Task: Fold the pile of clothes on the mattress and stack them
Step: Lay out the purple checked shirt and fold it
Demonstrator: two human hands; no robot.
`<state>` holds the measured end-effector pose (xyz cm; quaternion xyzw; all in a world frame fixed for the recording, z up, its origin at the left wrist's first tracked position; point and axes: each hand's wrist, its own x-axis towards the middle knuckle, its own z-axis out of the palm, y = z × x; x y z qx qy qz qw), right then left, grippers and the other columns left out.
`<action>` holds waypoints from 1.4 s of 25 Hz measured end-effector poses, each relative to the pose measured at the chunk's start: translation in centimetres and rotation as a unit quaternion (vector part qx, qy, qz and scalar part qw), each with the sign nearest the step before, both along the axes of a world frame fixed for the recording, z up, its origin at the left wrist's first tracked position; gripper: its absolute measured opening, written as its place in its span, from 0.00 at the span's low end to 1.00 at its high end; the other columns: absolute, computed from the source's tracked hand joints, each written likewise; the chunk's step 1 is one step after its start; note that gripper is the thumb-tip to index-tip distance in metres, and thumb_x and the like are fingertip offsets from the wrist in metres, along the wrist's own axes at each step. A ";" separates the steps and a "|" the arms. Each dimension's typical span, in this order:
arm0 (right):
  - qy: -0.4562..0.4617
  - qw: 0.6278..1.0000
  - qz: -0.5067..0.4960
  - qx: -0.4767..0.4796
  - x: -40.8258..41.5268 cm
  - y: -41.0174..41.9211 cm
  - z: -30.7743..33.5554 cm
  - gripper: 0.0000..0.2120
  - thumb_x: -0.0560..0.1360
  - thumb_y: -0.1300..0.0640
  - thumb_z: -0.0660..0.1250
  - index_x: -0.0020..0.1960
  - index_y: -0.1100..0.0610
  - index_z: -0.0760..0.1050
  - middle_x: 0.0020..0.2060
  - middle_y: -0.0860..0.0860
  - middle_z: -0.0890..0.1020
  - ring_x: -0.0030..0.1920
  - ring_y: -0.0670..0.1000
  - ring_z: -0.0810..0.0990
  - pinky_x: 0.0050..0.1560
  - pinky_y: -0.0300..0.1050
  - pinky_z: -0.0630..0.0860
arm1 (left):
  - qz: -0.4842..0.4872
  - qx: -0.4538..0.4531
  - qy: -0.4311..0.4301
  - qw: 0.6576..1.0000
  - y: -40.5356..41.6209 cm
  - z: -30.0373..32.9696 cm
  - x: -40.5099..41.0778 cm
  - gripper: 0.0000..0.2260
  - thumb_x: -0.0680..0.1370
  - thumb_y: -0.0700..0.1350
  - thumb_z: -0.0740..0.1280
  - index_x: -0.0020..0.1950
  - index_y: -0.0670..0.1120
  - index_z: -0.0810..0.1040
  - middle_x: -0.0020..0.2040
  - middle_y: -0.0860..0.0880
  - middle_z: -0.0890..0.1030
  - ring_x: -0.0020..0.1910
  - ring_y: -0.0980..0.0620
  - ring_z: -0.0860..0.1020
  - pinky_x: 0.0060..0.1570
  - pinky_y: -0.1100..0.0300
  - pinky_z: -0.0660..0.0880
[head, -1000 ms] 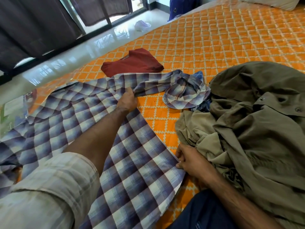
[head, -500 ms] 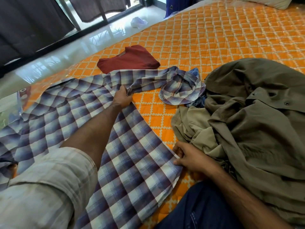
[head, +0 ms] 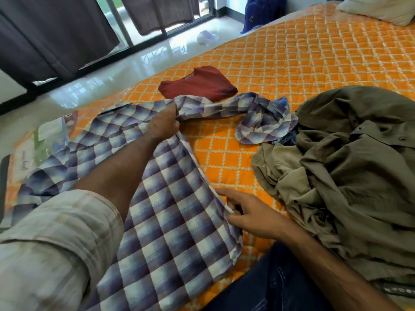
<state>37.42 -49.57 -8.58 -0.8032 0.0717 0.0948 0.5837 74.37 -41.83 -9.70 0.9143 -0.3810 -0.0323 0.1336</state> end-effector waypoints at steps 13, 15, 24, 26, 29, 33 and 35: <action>0.095 0.949 0.200 -0.224 3.0 13.0 -3.2 0.47 0.77 0.60 0.67 0.83 0.49 0.38 0.46 0.56 0.80 0.42 0.53 0.79 0.42 0.51 0.80 | -0.069 0.081 -0.146 0.984 14.1 -4.7 0.5 0.13 0.80 0.46 0.65 0.61 0.43 0.68 0.51 0.40 0.80 0.42 0.37 0.80 0.38 0.49 0.75; 0.107 0.934 0.213 -0.267 3.1 13.8 -4.2 0.48 0.77 0.59 0.67 0.82 0.49 0.36 0.49 0.56 0.80 0.44 0.54 0.79 0.44 0.52 0.80 | -0.065 0.070 -0.151 0.984 14.4 -6.1 0.4 0.13 0.81 0.47 0.65 0.62 0.44 0.67 0.50 0.42 0.79 0.41 0.39 0.79 0.45 0.43 0.78; 0.102 0.951 0.204 -0.211 3.2 13.9 -5.8 0.39 0.83 0.49 0.62 0.83 0.50 0.40 0.49 0.51 0.80 0.44 0.46 0.76 0.46 0.44 0.71 | -0.029 0.051 -0.243 0.968 14.8 -7.2 -1.3 0.12 0.81 0.47 0.63 0.62 0.44 0.70 0.51 0.43 0.78 0.44 0.42 0.77 0.49 0.45 0.74; 0.034 0.973 0.136 -0.183 3.1 12.3 -5.7 0.30 0.84 0.50 0.60 0.82 0.51 0.54 0.53 0.45 0.77 0.50 0.40 0.74 0.53 0.43 0.72 | -0.101 0.000 -0.235 0.967 14.2 -7.3 -4.2 0.12 0.80 0.47 0.62 0.62 0.45 0.72 0.55 0.44 0.76 0.50 0.44 0.75 0.51 0.48 0.71; -0.137 0.863 0.073 -0.480 3.8 9.9 -8.7 0.31 0.82 0.42 0.54 0.80 0.58 0.59 0.76 0.55 0.65 0.75 0.56 0.64 0.72 0.56 0.66 | -0.212 0.010 -0.155 0.965 12.3 -8.7 -9.5 0.21 0.82 0.55 0.57 0.70 0.45 0.70 0.69 0.44 0.72 0.65 0.45 0.70 0.63 0.48 0.68; -0.091 0.814 0.139 -0.557 6.1 10.5 -11.0 0.41 0.82 0.32 0.45 0.82 0.62 0.49 0.82 0.60 0.47 0.82 0.58 0.43 0.79 0.62 0.51 | -0.079 0.077 -0.012 0.994 11.7 -11.2 -10.9 0.35 0.82 0.66 0.45 0.83 0.47 0.47 0.83 0.45 0.47 0.81 0.44 0.45 0.79 0.42 0.45; -0.085 0.818 0.146 -0.550 5.8 10.1 -11.5 0.42 0.82 0.31 0.44 0.82 0.61 0.45 0.81 0.61 0.44 0.82 0.58 0.40 0.79 0.62 0.50 | -0.066 0.095 -0.023 0.993 12.0 -11.5 -10.4 0.39 0.79 0.71 0.39 0.83 0.48 0.41 0.83 0.46 0.42 0.81 0.43 0.40 0.77 0.37 0.40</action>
